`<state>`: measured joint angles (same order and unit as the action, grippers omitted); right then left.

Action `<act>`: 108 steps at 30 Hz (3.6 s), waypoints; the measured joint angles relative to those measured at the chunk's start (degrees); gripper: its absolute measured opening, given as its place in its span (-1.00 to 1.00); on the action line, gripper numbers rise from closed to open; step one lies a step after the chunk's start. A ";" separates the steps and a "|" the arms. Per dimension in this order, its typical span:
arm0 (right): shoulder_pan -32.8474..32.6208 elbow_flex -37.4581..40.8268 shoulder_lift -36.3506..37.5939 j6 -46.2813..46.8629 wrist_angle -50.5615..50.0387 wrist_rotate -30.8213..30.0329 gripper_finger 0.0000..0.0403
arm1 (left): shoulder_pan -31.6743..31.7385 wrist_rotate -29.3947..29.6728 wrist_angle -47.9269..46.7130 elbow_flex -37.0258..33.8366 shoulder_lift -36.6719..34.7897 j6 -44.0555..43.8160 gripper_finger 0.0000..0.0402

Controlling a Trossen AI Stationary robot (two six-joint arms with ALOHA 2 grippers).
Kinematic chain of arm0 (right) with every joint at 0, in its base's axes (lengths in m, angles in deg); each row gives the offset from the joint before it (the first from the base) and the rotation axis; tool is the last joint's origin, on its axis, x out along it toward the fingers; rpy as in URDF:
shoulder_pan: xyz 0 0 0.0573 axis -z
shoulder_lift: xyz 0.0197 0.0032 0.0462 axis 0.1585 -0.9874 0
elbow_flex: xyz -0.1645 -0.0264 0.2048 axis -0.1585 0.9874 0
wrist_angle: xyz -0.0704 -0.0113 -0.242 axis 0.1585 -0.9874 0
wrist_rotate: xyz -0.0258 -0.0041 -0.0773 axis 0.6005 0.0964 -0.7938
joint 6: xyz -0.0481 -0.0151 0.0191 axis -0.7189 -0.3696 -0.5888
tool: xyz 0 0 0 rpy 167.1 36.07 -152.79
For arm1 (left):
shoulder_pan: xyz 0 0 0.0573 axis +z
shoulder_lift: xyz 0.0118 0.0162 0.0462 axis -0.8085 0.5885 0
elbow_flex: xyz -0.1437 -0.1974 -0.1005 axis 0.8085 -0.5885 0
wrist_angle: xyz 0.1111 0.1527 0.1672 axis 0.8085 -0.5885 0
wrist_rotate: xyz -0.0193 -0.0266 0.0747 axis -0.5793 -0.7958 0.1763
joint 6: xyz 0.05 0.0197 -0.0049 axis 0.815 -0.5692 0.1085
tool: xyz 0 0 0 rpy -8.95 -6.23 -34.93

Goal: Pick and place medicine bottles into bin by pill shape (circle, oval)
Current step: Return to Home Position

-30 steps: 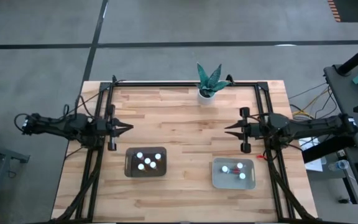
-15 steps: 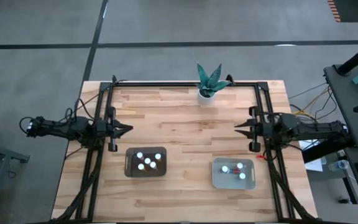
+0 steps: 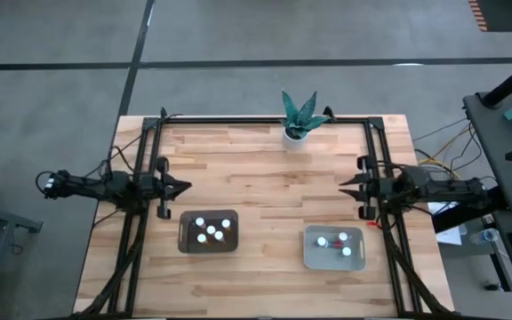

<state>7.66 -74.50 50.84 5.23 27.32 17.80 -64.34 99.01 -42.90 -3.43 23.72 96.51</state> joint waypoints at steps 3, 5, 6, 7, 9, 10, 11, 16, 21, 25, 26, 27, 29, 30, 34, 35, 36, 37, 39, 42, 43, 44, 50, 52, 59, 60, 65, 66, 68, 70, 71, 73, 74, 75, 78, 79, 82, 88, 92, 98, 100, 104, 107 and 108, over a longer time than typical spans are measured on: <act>0.00 1.33 -0.04 0.50 1.17 -0.02 -0.74 | -0.04 0.01 0.11 -1.41 0.02 -1.09 -1.00; 0.00 2.55 -0.15 0.75 2.97 -0.02 -0.74 | -0.04 -0.02 0.65 -1.45 0.33 -1.52 -1.00; 0.00 3.18 0.00 0.81 3.50 -0.01 -0.74 | -0.04 0.03 1.17 -1.45 0.54 -1.63 -1.00; 0.00 3.57 0.01 0.87 3.68 -0.01 -0.74 | -0.04 0.00 1.59 -1.45 0.75 -1.59 -1.00; 0.00 3.72 -0.12 0.90 3.75 -0.02 -0.74 | -0.04 -0.02 0.99 -1.47 0.79 -1.46 -1.00; 0.00 3.72 -0.17 1.00 3.88 0.00 -0.74 | -0.04 0.00 0.92 -1.47 0.75 -1.44 -1.00; 0.00 3.72 -0.15 1.02 3.61 0.00 -0.74 | -0.02 -0.02 1.06 -1.47 0.77 -1.44 -1.00; 0.00 4.45 -0.26 3.15 1.90 1.60 -0.74 | -0.02 0.01 0.96 -1.49 0.84 -1.00 -1.00; 0.00 4.45 -0.99 7.41 -1.30 0.22 -0.74 | 0.00 0.33 1.12 -1.54 0.80 -1.35 -1.00; 0.00 4.47 -1.53 26.32 -3.36 -0.24 -0.74 | 0.00 0.43 1.01 -1.56 0.90 -1.36 -1.00; 0.00 4.47 -1.61 30.58 -3.68 -0.28 -0.74 | 0.00 0.44 1.00 -1.56 0.93 -1.36 -1.00; 0.00 4.47 -1.65 34.64 -3.77 -0.28 -0.74 | 0.00 0.44 0.94 -1.58 0.84 -1.35 -1.00; 0.00 4.49 -1.65 42.72 -3.79 -0.32 -0.74 | 0.00 0.46 1.00 -1.58 0.77 -1.36 -1.00; 0.00 4.49 -1.65 46.44 -3.81 -0.32 -0.74 | 0.00 0.46 0.97 -1.59 0.77 -1.35 -1.00; 0.00 4.49 -1.63 55.42 -3.86 -0.33 -0.74 | 0.00 0.50 0.96 -1.60 0.88 -1.35 -1.00; 0.00 4.49 -1.63 55.89 -3.88 -0.35 -0.74 | 0.00 0.54 0.98 -1.60 0.92 -1.36 -1.00; 0.00 4.49 -1.61 55.98 -3.88 -0.35 -0.74 | 0.00 0.58 0.96 -1.62 0.93 -1.35 -1.00; 0.00 4.51 -1.61 55.76 -3.88 -0.35 -0.74 | 0.00 0.59 0.96 -1.62 0.90 -1.36 -1.00; 0.00 4.51 -1.62 55.47 -3.90 -0.35 -0.74 | 0.00 0.59 1.00 -1.64 0.89 -1.35 -1.00; 0.00 4.51 -1.62 55.47 -3.94 -0.35 -0.74 | 0.00 0.59 0.98 -1.64 0.93 -1.35 -1.00; 0.00 4.51 -1.62 55.47 -3.95 -0.35 -0.74 | 0.00 0.59 0.98 -1.64 0.93 -1.35 -1.00; 0.00 4.51 -1.63 55.47 -3.96 -0.35 -0.74 | 0.00 0.59 0.98 -1.64 0.94 -1.37 -1.00; 0.00 4.53 -1.63 55.44 -4.01 -0.35 -0.74 | 0.00 0.59 0.98 -1.67 0.90 -1.35 -1.00; 0.00 4.55 -1.63 55.44 -4.01 -0.35 -0.74 | 0.00 0.59 1.03 -1.67 0.95 -1.35 -1.00; 0.00 4.55 -1.63 55.44 -4.01 -0.33 -0.74 | 0.00 0.59 1.00 -1.69 0.88 -1.35 -1.00; 0.00 4.55 -1.63 55.44 -4.01 -0.33 -0.74 | 0.00 0.59 1.02 -1.69 0.93 -1.35 -1.00; 0.00 4.55 -1.63 55.44 -3.99 -0.33 -0.74 | 0.00 0.59 0.97 -1.69 0.93 -1.35 -1.00; 0.00 4.55 -1.63 55.44 -3.99 -0.32 -0.74 | 0.00 0.57 0.96 -1.69 0.90 -1.35 -1.00; 0.00 4.58 -1.63 55.44 -3.99 -0.31 -0.74 | 0.00 0.58 1.03 -1.69 0.95 -1.35 -1.00; 0.00 4.58 -1.63 55.44 -3.96 -0.31 -0.74 | 0.00 0.57 0.98 -1.69 0.99 -1.35 -1.00; 0.00 4.58 -1.63 55.44 -3.96 -0.31 -0.74 | -0.01 0.57 1.00 -1.69 0.99 -1.35 -1.00; 0.00 4.58 -1.63 55.44 -3.95 -0.31 -0.74 | 0.00 0.57 0.99 -1.69 1.03 -1.35 -1.00; 0.00 4.58 -1.63 55.44 -3.96 -0.31 -0.74 | 0.00 0.57 0.96 -1.69 1.03 -1.35 -1.00; 0.00 4.58 -1.63 55.44 -3.96 -0.31 -0.74 | 0.00 0.57 0.98 -1.69 1.03 -1.35 -1.00; 0.00 4.58 -1.63 55.44 -3.94 -0.28 -0.74 | 0.00 0.57 0.98 -1.69 1.01 -1.35 -1.00; 0.00 4.58 -1.63 55.44 -3.94 -0.31 -0.74 | -0.02 0.57 0.98 -1.69 1.01 -1.35 -1.00; 0.00 4.58 -1.63 55.44 -3.94 -0.28 -0.74 | -0.02 0.57 0.98 -1.69 1.01 -1.35 -1.00; -0.02 4.60 -1.63 55.44 -3.92 -0.28 -0.74 | -0.02 0.56 0.98 -1.69 1.03 -1.35 -1.00; -0.01 4.60 -1.63 55.44 -3.92 -0.28 -0.74 | -0.02 0.55 0.98 -1.69 1.03 -1.35 -1.00; 0.00 4.60 -1.63 55.44 -3.92 -0.28 -0.74 | -0.02 0.55 0.98 -1.69 1.03 -1.35 -1.00; 0.00 4.60 -1.63 55.44 -3.90 -0.28 -0.74 | 0.00 0.55 0.98 -1.69 1.03 -1.35 -1.00; -0.01 4.60 -1.63 55.44 -3.90 -0.28 -0.74 | -0.02 0.55 0.98 -1.69 1.03 -1.35 -1.00; -0.02 4.60 -1.63 55.44 -3.90 -0.28 -0.74 | 0.00 0.55 0.98 -1.69 1.03 -1.35 -1.00; -0.02 4.60 -1.63 55.44 -3.90 -0.28 -0.74 | -0.02 0.55 0.98 -1.69 1.03 -1.35 -1.00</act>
<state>7.64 -69.90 49.21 60.67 23.42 17.52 -64.37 99.55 -41.92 -5.12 24.75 95.16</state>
